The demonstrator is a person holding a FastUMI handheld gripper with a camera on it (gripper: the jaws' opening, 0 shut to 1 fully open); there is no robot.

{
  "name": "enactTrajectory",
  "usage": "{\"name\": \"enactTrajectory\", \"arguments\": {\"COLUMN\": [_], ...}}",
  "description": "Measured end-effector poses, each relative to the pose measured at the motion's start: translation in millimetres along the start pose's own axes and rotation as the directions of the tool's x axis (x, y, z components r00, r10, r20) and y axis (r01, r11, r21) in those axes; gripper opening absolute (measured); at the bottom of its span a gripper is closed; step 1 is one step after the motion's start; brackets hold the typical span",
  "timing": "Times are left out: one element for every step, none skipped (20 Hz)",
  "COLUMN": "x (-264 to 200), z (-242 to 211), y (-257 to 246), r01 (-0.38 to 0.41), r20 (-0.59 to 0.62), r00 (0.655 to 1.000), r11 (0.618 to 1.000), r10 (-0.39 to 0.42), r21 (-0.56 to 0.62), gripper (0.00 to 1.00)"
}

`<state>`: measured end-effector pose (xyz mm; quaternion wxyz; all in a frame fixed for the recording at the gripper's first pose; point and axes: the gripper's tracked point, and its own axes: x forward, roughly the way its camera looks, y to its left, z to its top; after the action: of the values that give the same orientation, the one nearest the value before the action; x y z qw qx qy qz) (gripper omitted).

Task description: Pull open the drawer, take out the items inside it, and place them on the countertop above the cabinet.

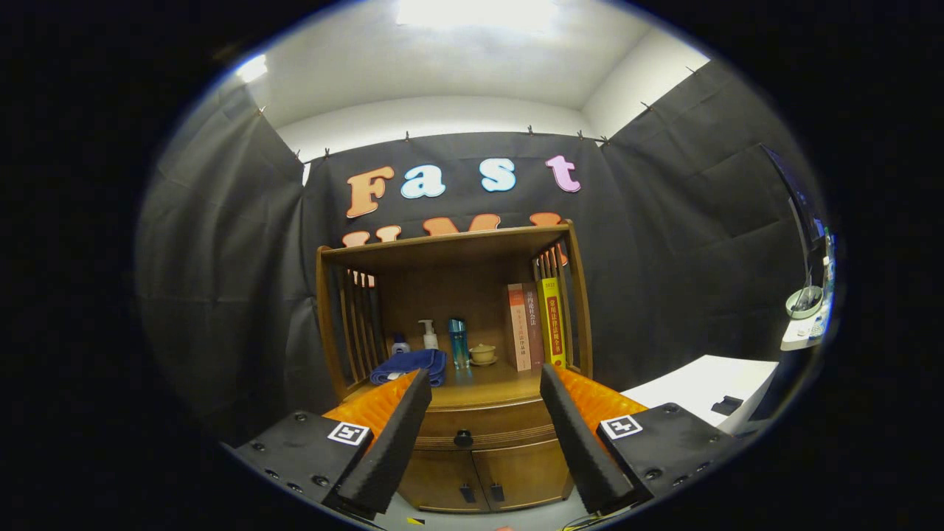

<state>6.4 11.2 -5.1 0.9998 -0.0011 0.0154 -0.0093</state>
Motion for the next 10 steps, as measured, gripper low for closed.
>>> {"name": "enactTrajectory", "arguments": {"x": [0.6,0.0,0.2,0.1,-0.3,-0.4,0.9,0.8,1.7,2.4], "z": [-0.2,-0.4,-0.9,-2.2,-3.5,-2.0,-0.1,1.0,-2.0,-8.4], "y": [3.1,5.9,9.5,12.7,16.4,20.3,22.8,24.9,28.5,34.7], "r01": [-0.006,-0.012,-0.017,-0.023,-0.031,-0.039,-0.043,-0.045,-0.05,-0.063], "r20": [-0.003,-0.002,-0.001,-0.004,-0.006,0.0,0.012,0.026,0.029,0.022], "r00": [1.0,1.0,1.0,1.0,0.999,0.999,0.999,0.999,0.998,0.998], "r11": [1.0,1.0,1.0,1.0,0.999,0.999,0.999,0.999,0.999,0.998], "r10": [0.006,0.012,0.017,0.023,0.031,0.039,0.043,0.046,0.05,0.062], "r21": [-0.005,-0.007,-0.007,-0.007,-0.007,-0.006,-0.007,-0.008,0.0,0.016], "gripper": [0.98,0.98,0.98,0.98,0.98,0.98,0.98,0.98,0.98,0.98]}}
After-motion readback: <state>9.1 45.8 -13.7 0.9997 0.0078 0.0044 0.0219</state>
